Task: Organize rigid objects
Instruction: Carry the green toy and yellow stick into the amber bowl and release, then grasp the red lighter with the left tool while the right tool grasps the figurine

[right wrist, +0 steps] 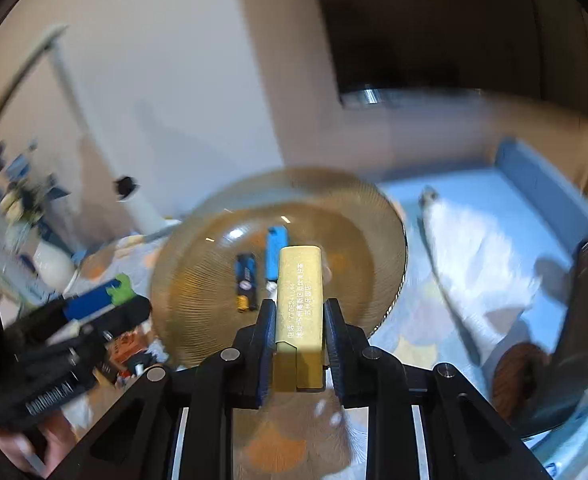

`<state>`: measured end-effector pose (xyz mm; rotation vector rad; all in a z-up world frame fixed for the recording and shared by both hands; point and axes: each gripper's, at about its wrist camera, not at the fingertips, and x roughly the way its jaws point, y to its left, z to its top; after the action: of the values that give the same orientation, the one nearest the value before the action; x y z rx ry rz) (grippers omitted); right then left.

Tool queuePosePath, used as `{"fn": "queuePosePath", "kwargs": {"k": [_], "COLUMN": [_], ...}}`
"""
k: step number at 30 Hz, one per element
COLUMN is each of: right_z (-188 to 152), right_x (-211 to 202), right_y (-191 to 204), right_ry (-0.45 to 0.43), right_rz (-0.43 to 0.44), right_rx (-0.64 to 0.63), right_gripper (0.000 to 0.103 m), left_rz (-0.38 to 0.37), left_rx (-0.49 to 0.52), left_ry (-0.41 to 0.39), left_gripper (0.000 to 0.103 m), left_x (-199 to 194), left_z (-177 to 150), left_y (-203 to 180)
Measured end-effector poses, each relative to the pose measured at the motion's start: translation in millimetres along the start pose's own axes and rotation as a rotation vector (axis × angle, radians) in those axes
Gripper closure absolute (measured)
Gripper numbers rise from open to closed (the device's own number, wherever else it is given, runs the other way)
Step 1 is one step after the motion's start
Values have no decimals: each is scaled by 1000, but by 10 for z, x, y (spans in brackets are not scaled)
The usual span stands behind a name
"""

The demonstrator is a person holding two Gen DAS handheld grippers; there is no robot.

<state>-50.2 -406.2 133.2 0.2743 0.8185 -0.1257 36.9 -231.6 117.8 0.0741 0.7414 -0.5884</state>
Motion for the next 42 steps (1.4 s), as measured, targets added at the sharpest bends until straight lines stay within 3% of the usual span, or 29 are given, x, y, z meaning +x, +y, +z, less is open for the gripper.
{"fn": "queuePosePath", "kwargs": {"k": [3, 4, 5, 6, 9, 13, 16, 17, 18, 21, 27, 31, 35, 42], "right_z": [69, 101, 123, 136, 114, -63, -244, -293, -352, -565, -1014, -1156, -1135, -1138], "right_x": [156, 179, 180, 179, 90, -155, -324, -353, -376, -307, 169, 378, 430, 522], "right_y": [-17, -22, -29, -67, -137, -88, 104, 173, 252, 446, 783, 861, 830, 789], "right_ry": [26, 19, 13, 10, -12, -63, -87, -90, -93, -80, -5, 30, 38, 74], "right_rz": [-34, -63, -85, -111, -99, -32, 79, 111, 143, 214, 238, 198, 198, 210], "right_rx": [3, 5, 8, 14, 17, 25, 6, -6, -16, 0, -50, -92, -75, -40], "right_gripper": [80, 80, 78, 76, 69, 46, 44, 43, 42, 25, 24, 24, 24, 21], "left_rz": [-3, 6, 20, 35, 62, 35, 57, 68, 88, 184, 291, 395, 415, 435], "left_rx": [-6, 4, 20, 31, 14, -43, -88, -107, -130, -223, -361, -327, -303, -247], "left_ry": [46, 49, 40, 33, -27, -100, -152, -169, -188, -253, -193, -134, -71, -87], "left_gripper": [51, 44, 26, 15, 15, 15, 11, 2, 0, 1, 1, 1, 1, 1], "left_x": [289, 362, 407, 424, 280, -177, -612, -740, -858, -1231, -1287, -1056, -851, -871], "left_z": [11, 5, 3, 9, -7, -48, -196, -266, -344, -682, -1235, -1542, -1670, -1661], "left_y": [-56, -70, -95, -105, -46, 207, 436, 517, 604, 927, 1445, 1598, 1648, 1551]}}
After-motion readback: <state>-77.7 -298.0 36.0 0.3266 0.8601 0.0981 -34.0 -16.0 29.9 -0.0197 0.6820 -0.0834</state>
